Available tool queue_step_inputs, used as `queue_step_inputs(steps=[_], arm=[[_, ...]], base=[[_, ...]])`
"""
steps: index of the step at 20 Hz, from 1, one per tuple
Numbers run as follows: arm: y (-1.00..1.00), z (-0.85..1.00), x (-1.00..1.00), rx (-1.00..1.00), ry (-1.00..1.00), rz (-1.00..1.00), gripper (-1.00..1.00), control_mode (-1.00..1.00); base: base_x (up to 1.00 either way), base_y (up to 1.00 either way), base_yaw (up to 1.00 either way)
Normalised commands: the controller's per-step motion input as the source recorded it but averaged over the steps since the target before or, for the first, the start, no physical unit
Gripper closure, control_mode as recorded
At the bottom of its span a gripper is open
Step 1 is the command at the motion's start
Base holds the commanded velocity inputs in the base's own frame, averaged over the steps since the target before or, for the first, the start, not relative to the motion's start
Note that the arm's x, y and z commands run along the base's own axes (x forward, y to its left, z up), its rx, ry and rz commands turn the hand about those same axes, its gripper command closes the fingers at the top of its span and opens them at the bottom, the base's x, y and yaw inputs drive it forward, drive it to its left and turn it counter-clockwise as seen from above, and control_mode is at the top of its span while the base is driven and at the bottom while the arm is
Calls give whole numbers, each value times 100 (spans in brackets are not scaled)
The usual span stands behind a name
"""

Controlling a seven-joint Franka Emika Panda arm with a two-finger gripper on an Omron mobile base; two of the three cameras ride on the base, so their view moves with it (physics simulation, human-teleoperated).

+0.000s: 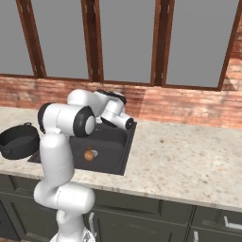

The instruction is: Dump the onion from the pot into the sink. Then turn on the water and wash the onion. Then turn off the water and put the onion back in the pot.

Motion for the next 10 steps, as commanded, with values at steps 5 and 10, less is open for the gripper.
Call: queue_step_inputs(steps=[5,10], arm=[[15,-8,18,0,0,0,-100,-100],[9,-7,26,0,0,0,-100,-100]], base=[[0,0,0],[0,0,0]])
